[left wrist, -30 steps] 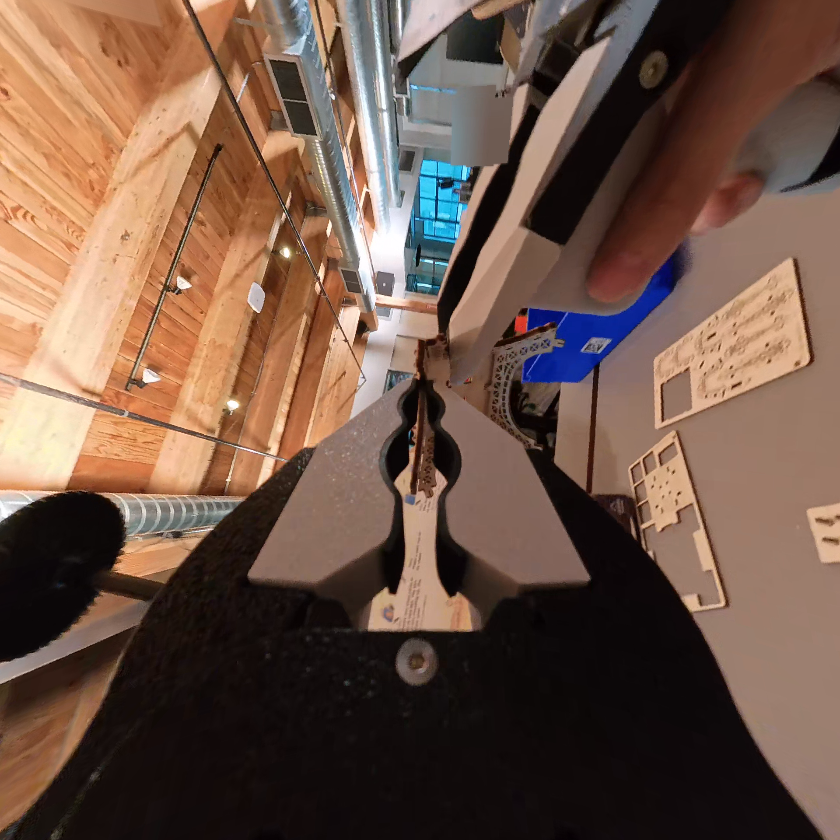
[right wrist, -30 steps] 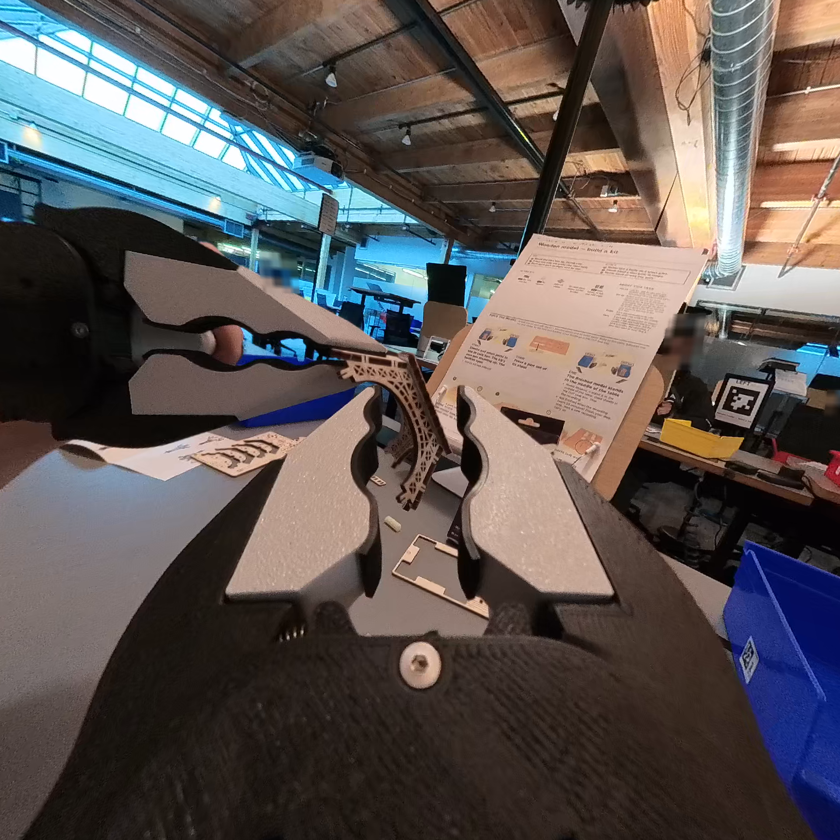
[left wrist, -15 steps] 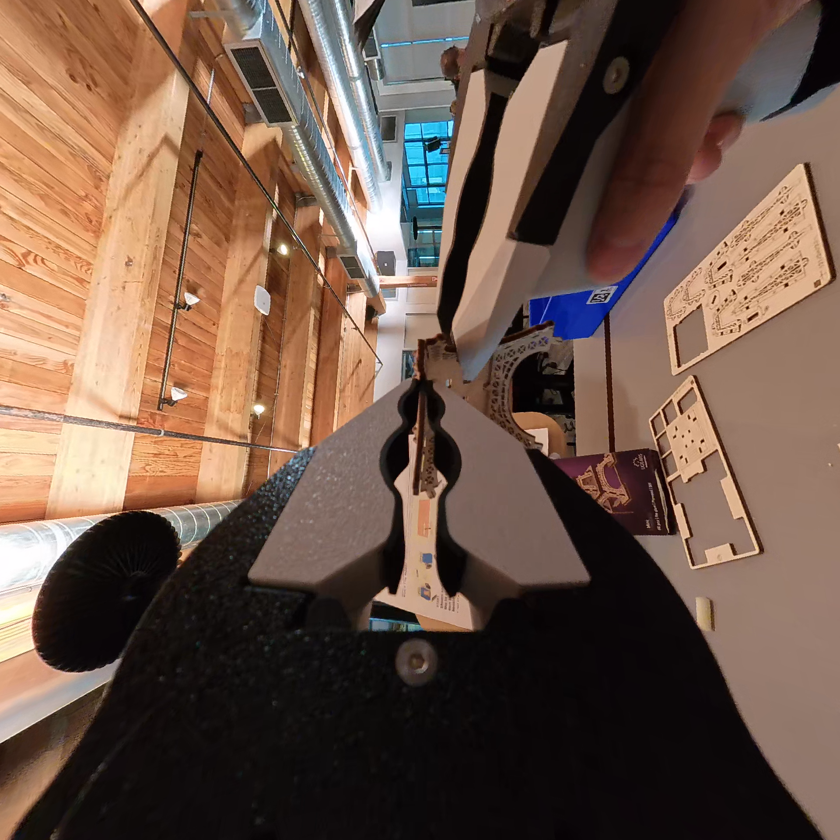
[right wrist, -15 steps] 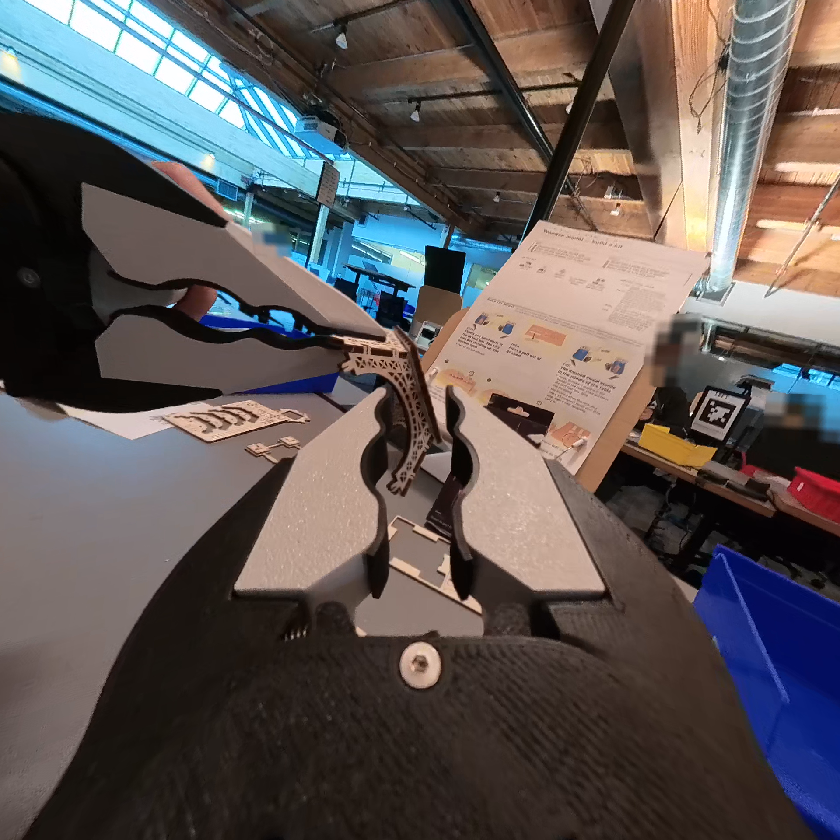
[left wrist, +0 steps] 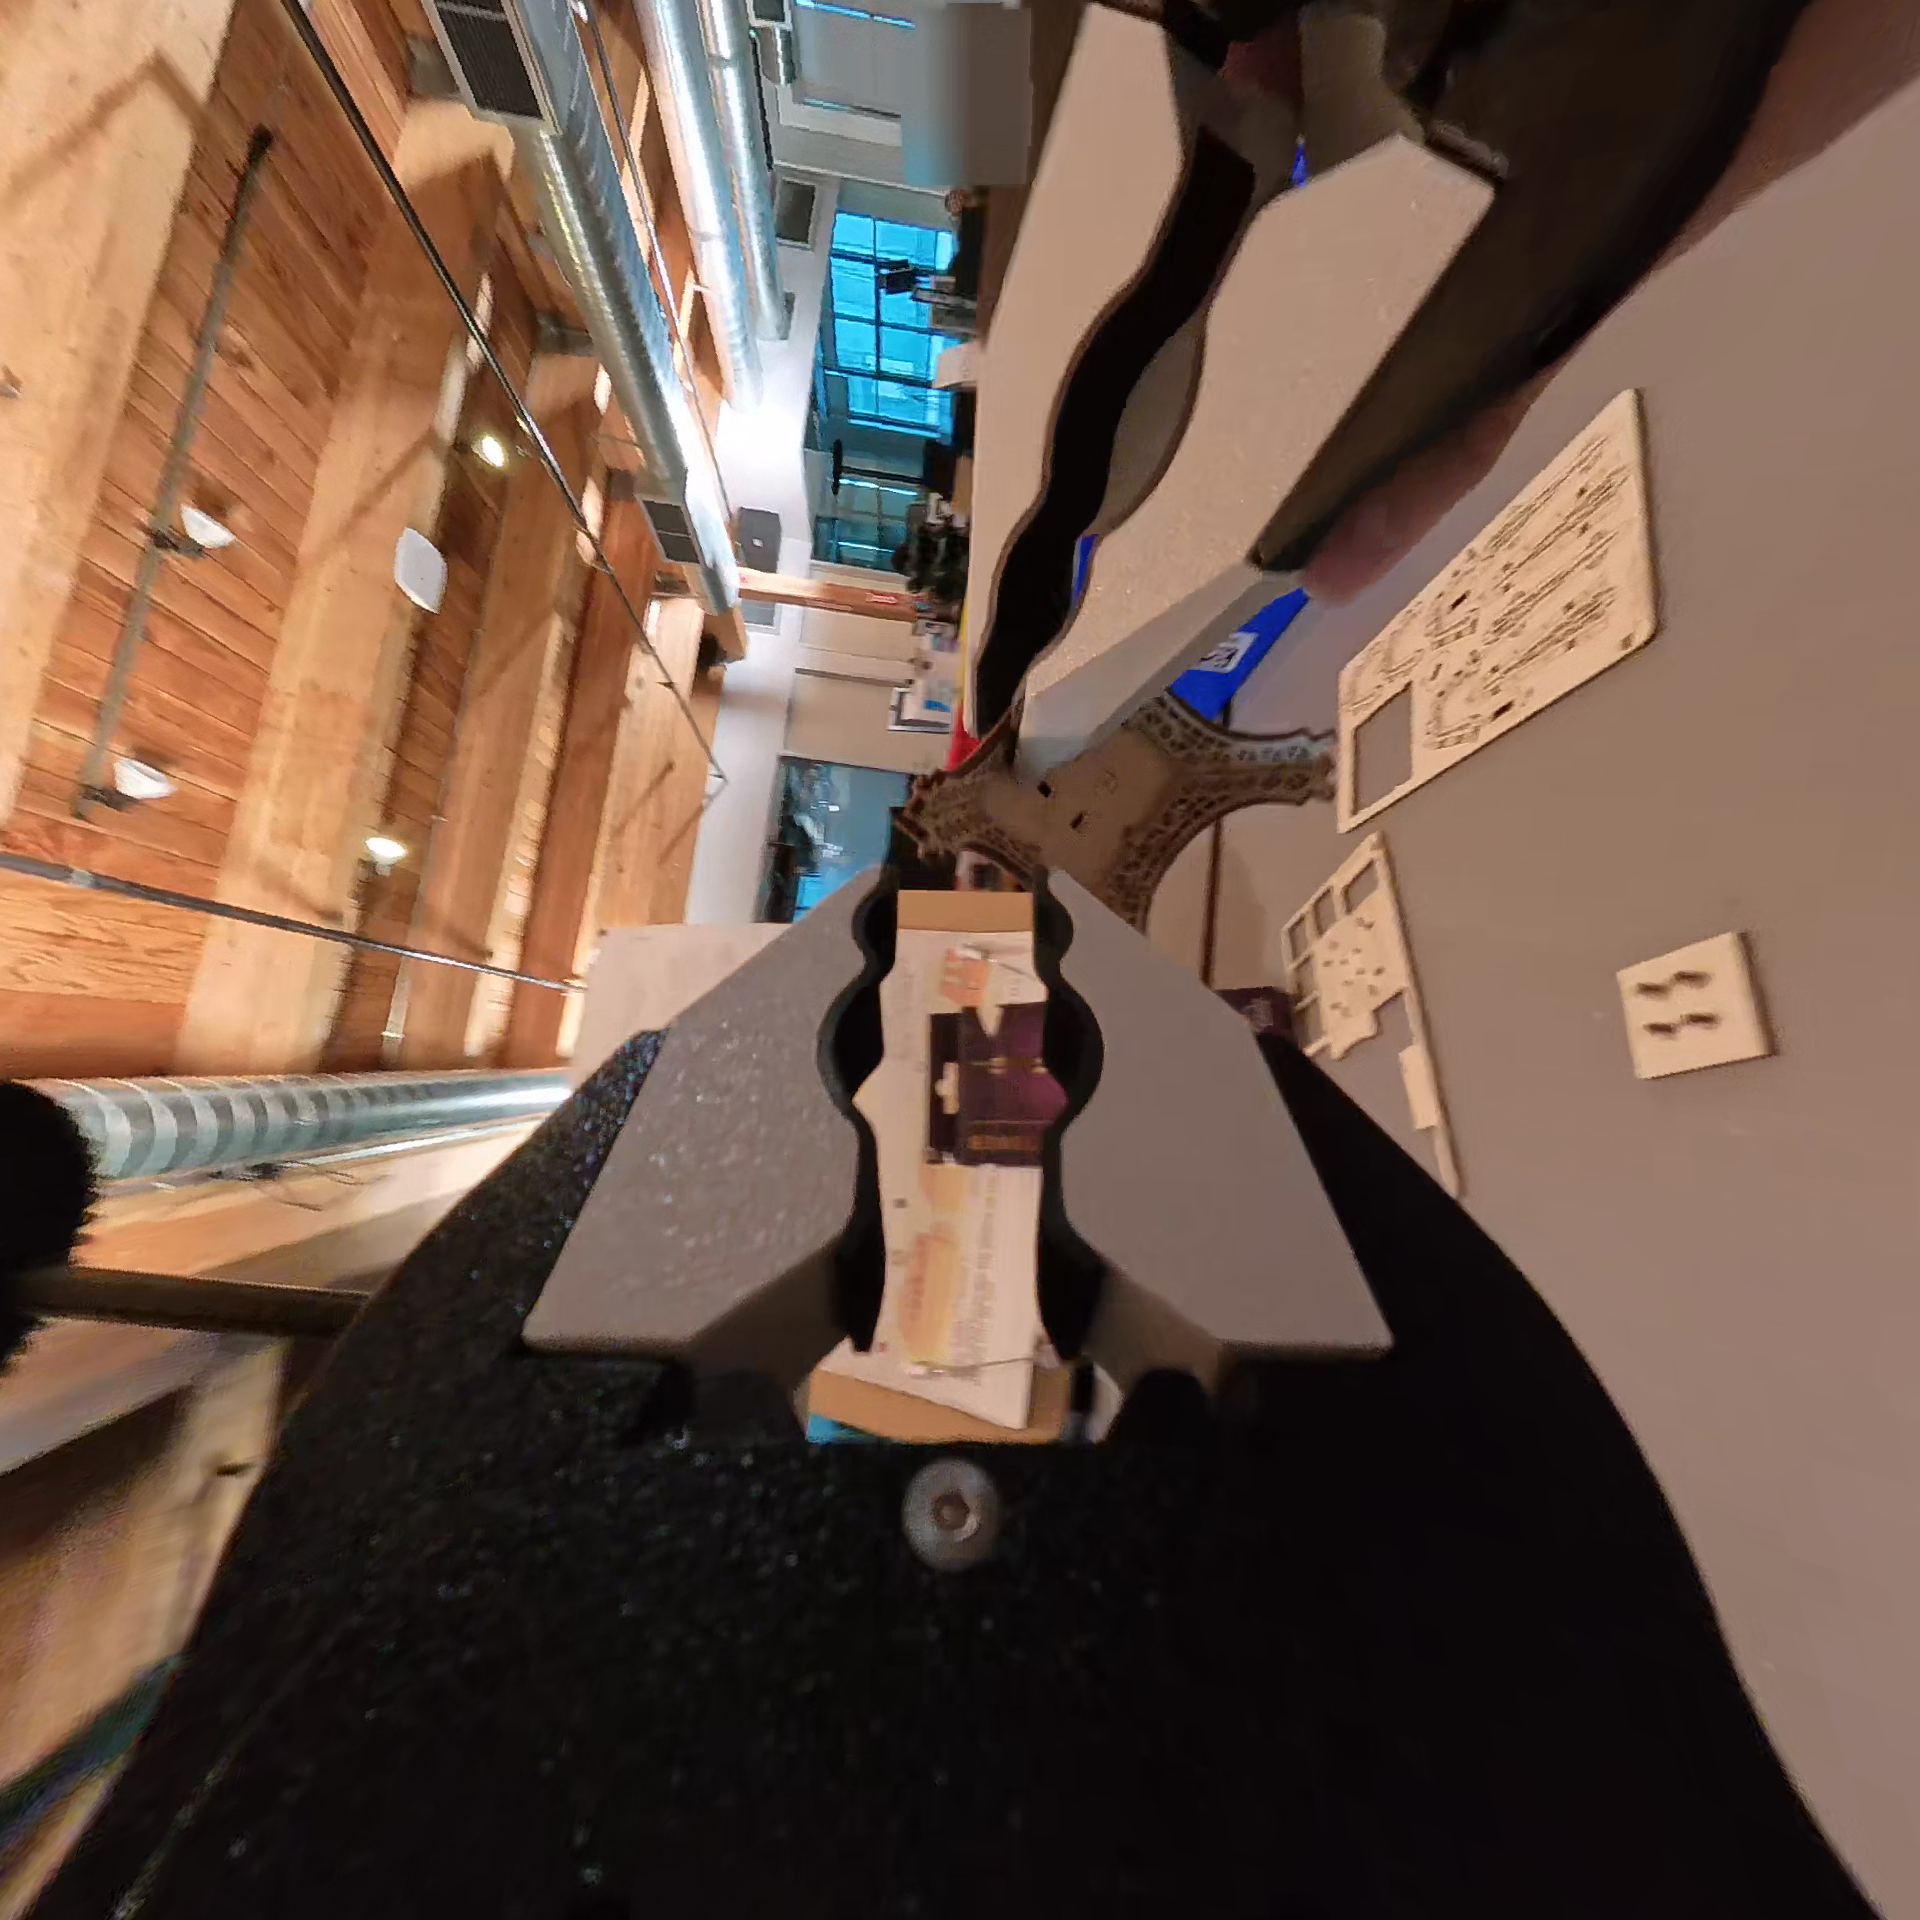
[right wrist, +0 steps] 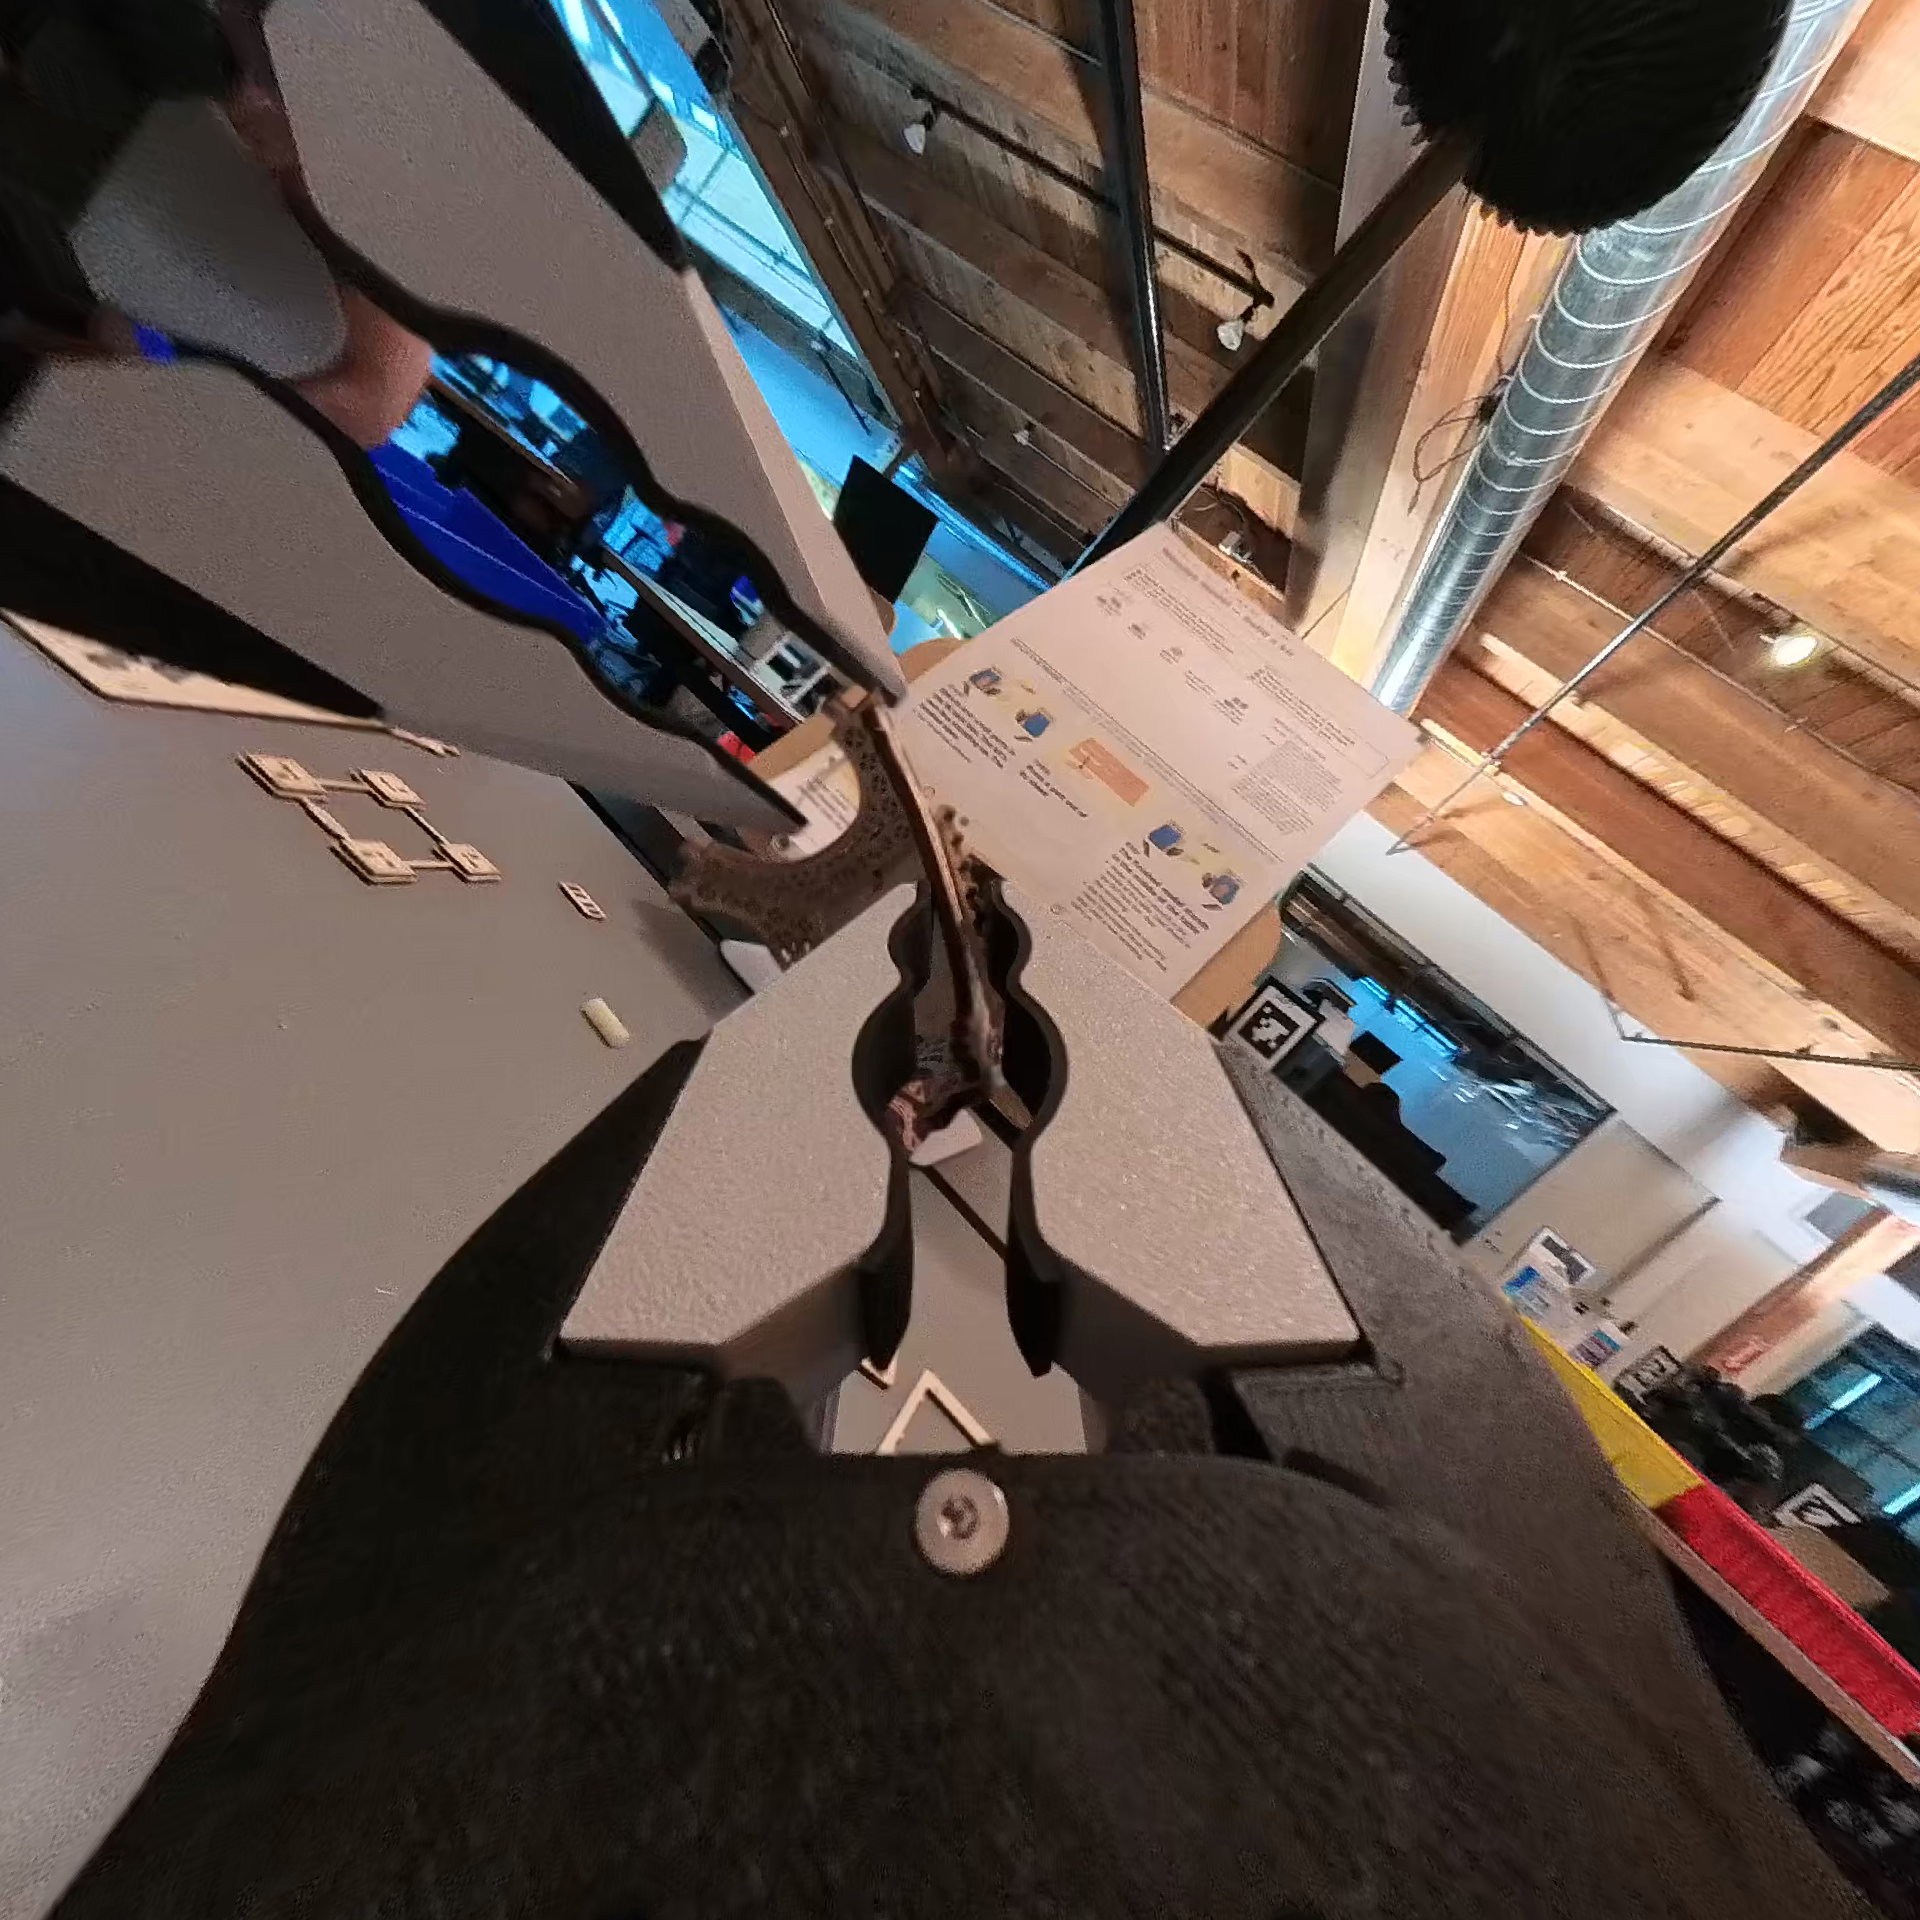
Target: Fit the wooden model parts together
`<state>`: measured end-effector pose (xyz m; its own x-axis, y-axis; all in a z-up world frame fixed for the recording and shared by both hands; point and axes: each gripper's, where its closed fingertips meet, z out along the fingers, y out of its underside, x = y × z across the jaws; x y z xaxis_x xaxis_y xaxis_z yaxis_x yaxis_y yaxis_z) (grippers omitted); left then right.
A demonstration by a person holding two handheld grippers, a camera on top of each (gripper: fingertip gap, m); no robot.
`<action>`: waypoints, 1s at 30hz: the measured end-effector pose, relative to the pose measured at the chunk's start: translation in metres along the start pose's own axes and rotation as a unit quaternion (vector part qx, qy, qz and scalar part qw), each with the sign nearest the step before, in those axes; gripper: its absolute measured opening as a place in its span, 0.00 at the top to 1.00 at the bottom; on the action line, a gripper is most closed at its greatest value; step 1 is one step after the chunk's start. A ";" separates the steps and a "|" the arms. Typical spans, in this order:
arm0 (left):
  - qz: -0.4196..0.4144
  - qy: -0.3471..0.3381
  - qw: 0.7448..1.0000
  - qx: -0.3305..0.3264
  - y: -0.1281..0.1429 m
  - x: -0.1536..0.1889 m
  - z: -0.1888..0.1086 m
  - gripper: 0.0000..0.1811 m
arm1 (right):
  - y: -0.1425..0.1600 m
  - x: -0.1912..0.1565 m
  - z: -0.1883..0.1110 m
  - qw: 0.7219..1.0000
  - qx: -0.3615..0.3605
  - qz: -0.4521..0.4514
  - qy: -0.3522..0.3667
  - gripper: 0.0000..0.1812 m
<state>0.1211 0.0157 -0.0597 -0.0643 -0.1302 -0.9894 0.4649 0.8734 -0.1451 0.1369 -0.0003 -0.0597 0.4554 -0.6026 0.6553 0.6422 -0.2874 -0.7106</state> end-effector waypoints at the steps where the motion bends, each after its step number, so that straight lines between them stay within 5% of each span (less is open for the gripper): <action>1: -0.026 0.011 1.000 0.006 0.001 0.003 -0.002 0.87 | 0.004 -0.001 0.001 1.000 -0.004 -0.004 0.001 0.96; 4: -0.141 0.052 0.988 0.027 0.006 0.012 -0.010 0.83 | 0.020 -0.009 0.002 1.000 -0.019 -0.018 -0.014 0.96; 6: -0.279 0.107 0.954 0.013 0.019 0.021 -0.011 0.75 | 0.028 -0.017 0.002 0.998 -0.026 -0.055 -0.028 0.96; 10: -0.544 0.305 0.781 -0.010 0.026 0.057 -0.017 0.53 | 0.039 -0.035 0.002 0.989 -0.036 -0.129 -0.060 0.96; 14: -0.674 0.460 0.578 0.009 0.016 0.064 -0.024 0.54 | 0.034 -0.062 0.004 0.976 -0.019 -0.193 -0.100 0.96; 18: -0.663 0.573 0.475 -0.086 0.036 0.093 -0.035 0.48 | 0.025 -0.081 0.006 0.971 0.005 -0.204 -0.122 0.96; 22: -0.600 0.656 0.444 -0.113 0.042 0.103 -0.046 0.47 | 0.008 -0.098 0.006 0.968 0.042 -0.202 -0.141 0.96; 26: -0.550 0.741 0.369 -0.106 0.026 0.098 -0.059 0.47 | 0.000 -0.113 0.007 0.961 0.057 -0.218 -0.159 0.96; 28: -0.523 0.779 0.326 -0.114 0.022 0.097 -0.070 0.55 | -0.003 -0.118 0.007 0.959 0.062 -0.220 -0.166 0.97; 30: -0.499 0.799 0.311 -0.128 0.025 0.100 -0.074 0.63 | -0.006 -0.118 0.006 0.959 0.070 -0.218 -0.164 0.97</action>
<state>0.0610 0.0588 -0.1621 -0.5148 -0.1756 0.8392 -0.5635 0.8070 -0.1768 0.0831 0.0766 -0.1313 0.2792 -0.1734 0.9444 0.8818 -0.3430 -0.3237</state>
